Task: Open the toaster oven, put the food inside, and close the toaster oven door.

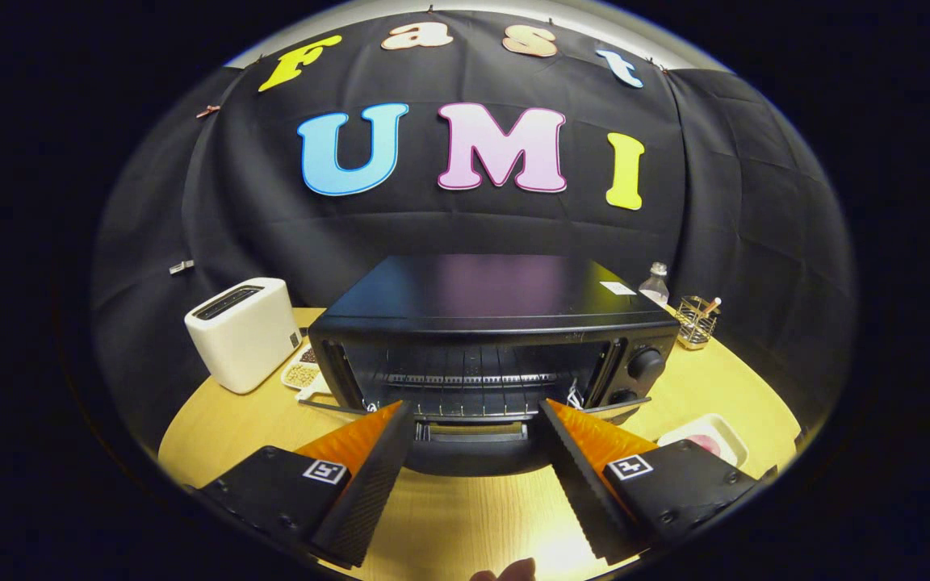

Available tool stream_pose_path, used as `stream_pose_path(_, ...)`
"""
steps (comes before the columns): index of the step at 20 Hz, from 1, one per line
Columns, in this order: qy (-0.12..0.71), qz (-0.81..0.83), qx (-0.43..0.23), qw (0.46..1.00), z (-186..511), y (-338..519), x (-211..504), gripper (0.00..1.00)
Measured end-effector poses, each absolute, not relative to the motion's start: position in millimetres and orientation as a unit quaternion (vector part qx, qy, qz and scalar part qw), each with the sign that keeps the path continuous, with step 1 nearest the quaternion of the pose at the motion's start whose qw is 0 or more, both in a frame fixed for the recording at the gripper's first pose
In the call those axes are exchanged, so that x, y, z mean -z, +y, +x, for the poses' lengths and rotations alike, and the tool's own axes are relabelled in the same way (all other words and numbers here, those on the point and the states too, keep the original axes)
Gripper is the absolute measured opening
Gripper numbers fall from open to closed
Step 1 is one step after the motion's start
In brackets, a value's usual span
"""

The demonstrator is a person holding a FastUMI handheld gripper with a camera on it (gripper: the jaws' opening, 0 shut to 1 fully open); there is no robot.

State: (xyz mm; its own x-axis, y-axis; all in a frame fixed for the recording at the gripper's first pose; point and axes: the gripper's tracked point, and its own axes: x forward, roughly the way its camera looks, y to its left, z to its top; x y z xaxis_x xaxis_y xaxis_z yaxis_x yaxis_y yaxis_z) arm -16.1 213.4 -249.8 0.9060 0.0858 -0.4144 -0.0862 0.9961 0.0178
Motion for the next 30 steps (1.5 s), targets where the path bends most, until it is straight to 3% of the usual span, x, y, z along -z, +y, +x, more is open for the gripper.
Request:
stream_pose_path(15, 0.268, 0.002, -0.045, 0.962, -52, 211, 280, 1.00)
stream_pose_path(25, 0.375, -0.011, -0.044, 0.926, -80, 203, 342, 1.00)
stream_pose_path(30, 0.390, -0.014, -0.063, 0.918, -93, 210, 348, 1.00)
